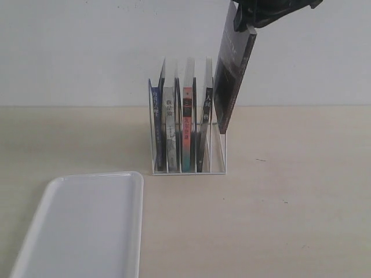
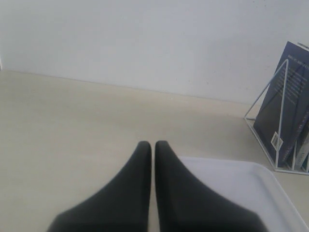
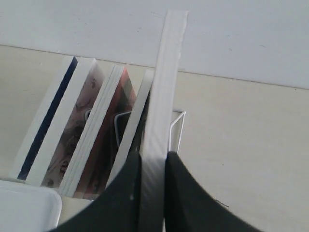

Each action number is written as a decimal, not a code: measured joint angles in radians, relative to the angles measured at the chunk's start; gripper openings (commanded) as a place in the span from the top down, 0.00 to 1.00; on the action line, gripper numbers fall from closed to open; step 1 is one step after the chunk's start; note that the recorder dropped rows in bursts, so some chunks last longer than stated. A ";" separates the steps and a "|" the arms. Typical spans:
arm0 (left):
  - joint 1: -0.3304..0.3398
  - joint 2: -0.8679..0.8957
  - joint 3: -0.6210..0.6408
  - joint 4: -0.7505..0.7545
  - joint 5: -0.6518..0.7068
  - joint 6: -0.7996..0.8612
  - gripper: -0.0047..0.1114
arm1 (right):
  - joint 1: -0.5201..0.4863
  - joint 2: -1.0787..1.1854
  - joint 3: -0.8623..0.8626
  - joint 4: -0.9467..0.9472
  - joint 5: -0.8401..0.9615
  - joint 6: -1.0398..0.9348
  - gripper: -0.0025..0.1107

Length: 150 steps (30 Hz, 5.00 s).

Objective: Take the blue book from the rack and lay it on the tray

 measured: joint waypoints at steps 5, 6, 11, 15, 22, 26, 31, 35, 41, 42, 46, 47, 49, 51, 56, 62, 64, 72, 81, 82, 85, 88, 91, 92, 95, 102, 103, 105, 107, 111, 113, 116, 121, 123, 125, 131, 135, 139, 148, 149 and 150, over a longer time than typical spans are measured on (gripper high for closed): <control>0.000 0.000 0.000 0.000 0.000 0.000 0.92 | 0.000 0.021 0.000 0.000 0.000 0.003 0.98; 0.000 0.000 0.000 0.000 0.000 0.000 0.92 | 0.000 0.031 0.000 0.000 0.000 0.003 0.98; 0.000 0.000 0.000 0.000 0.000 0.000 0.92 | 0.000 0.094 0.000 0.000 -0.003 0.017 0.98; 0.000 0.000 0.000 0.000 0.000 0.000 0.92 | 0.000 0.132 0.000 0.000 -0.015 0.028 0.98; 0.000 0.000 0.000 0.000 0.000 0.000 0.92 | 0.000 0.179 0.000 0.000 -0.037 0.039 0.98; 0.000 0.000 0.000 0.000 0.000 0.000 0.92 | 0.000 0.201 0.000 0.000 -0.037 0.042 0.92; 0.000 0.000 0.000 0.000 0.000 0.000 0.92 | 0.000 0.205 0.000 0.000 -0.039 0.042 0.61; 0.000 0.000 0.000 0.000 0.000 0.000 0.92 | 0.000 0.205 0.000 0.000 -0.048 0.044 0.56; 0.000 0.000 0.000 0.000 0.000 0.000 0.92 | 0.000 0.191 0.000 0.000 -0.026 0.044 0.56; 0.000 0.000 0.000 0.000 0.000 0.000 0.92 | 0.000 0.179 0.000 0.000 -0.019 0.044 0.56; 0.000 0.000 0.000 0.000 0.000 0.000 0.92 | 0.000 0.097 0.000 0.000 -0.005 0.047 0.56; 0.000 0.000 0.000 0.000 0.000 0.000 0.92 | 0.002 0.076 0.000 0.000 -0.003 0.047 0.56; 0.000 0.000 0.000 0.000 0.000 0.000 0.92 | 0.012 0.025 -0.002 0.000 -0.001 0.047 0.56; 0.000 0.000 0.000 0.000 0.000 0.000 0.92 | 0.037 -0.009 -0.023 -0.010 0.012 0.039 0.56; 0.000 0.000 0.000 0.000 0.000 0.000 0.92 | 0.147 -0.013 -0.109 -0.031 0.049 0.027 0.56; 0.000 0.000 0.000 0.000 0.000 0.000 0.92 | 0.221 0.085 -0.142 -0.234 0.082 0.145 0.56; 0.000 0.000 0.000 0.000 0.000 0.000 0.92 | 0.221 0.140 -0.142 -0.282 0.094 0.179 0.56; 0.000 0.000 0.000 0.000 0.000 0.000 0.92 | 0.221 0.266 -0.142 -0.245 -0.010 0.218 0.56; 0.000 0.000 0.000 0.000 0.000 0.000 0.92 | 0.221 0.272 -0.142 -0.305 -0.021 0.260 0.57; 0.000 0.000 0.000 0.000 0.000 0.000 0.92 | 0.221 0.274 -0.142 -0.305 -0.023 0.262 0.59; 0.000 0.000 0.000 0.000 0.000 0.000 0.92 | 0.221 0.292 -0.142 -0.312 -0.028 0.264 0.68; 0.000 0.000 0.000 0.000 0.000 0.000 0.92 | 0.221 0.309 -0.142 -0.312 -0.030 0.264 0.75; 0.000 0.000 0.000 0.000 0.000 0.000 0.92 | 0.221 0.321 -0.142 -0.319 -0.036 0.266 0.75; 0.000 0.000 0.000 0.000 0.000 0.000 0.92 | 0.221 0.321 -0.142 -0.321 -0.038 0.266 0.75; 0.000 0.000 0.000 0.000 0.000 0.000 0.92 | 0.221 0.326 -0.142 -0.327 -0.042 0.266 0.75; 0.000 0.000 0.000 0.000 0.000 0.000 0.92 | 0.221 0.349 -0.144 -0.331 -0.057 0.266 0.76; 0.000 0.000 0.000 0.000 0.000 0.000 0.92 | 0.221 0.351 -0.146 -0.331 -0.057 0.266 0.77; 0.000 0.000 0.000 0.000 0.000 0.000 0.92 | 0.221 0.352 -0.146 -0.331 -0.062 0.272 0.82; 0.000 0.000 0.000 0.000 0.000 0.000 0.92 | 0.221 0.352 -0.146 -0.331 -0.062 0.276 0.92; 0.000 0.000 0.000 0.000 0.000 0.000 0.92 | 0.221 0.352 -0.146 -0.333 -0.062 0.280 0.98; 0.000 0.000 0.000 0.000 0.000 0.000 0.92 | 0.221 0.350 -0.146 -0.335 -0.062 0.285 0.98; 0.000 0.000 0.000 0.000 0.000 0.000 0.92 | 0.221 0.343 -0.146 -0.335 -0.053 0.295 0.98; 0.000 0.000 0.000 0.000 0.000 0.000 0.92 | 0.221 0.315 -0.141 -0.338 -0.019 0.316 0.98; 0.000 0.000 0.000 0.000 0.000 0.000 0.92 | 0.221 0.297 -0.141 -0.344 -0.010 0.326 0.98; 0.000 0.000 0.000 0.000 0.000 0.000 0.92 | 0.221 0.276 -0.141 -0.350 -0.006 0.331 0.98; 0.000 0.000 0.000 0.000 0.000 0.000 0.92 | 0.221 0.218 -0.141 -0.355 0.005 0.335 0.98; 0.000 0.000 0.000 0.000 0.000 0.000 0.92 | 0.221 0.181 -0.141 -0.356 0.012 0.335 0.98; 0.000 0.000 0.000 0.000 0.000 0.000 0.92 | 0.221 0.148 -0.141 -0.356 0.026 0.335 0.98; 0.000 0.000 0.000 0.000 0.000 0.000 0.92 | 0.231 0.132 -0.141 -0.360 0.045 0.335 0.98; 0.000 0.000 0.000 0.000 0.000 0.000 0.92 | 0.231 0.132 -0.141 -0.360 0.045 0.335 0.98; 0.000 0.000 0.000 0.000 0.000 0.000 0.92 | 0.231 0.132 -0.141 -0.360 0.045 0.335 0.98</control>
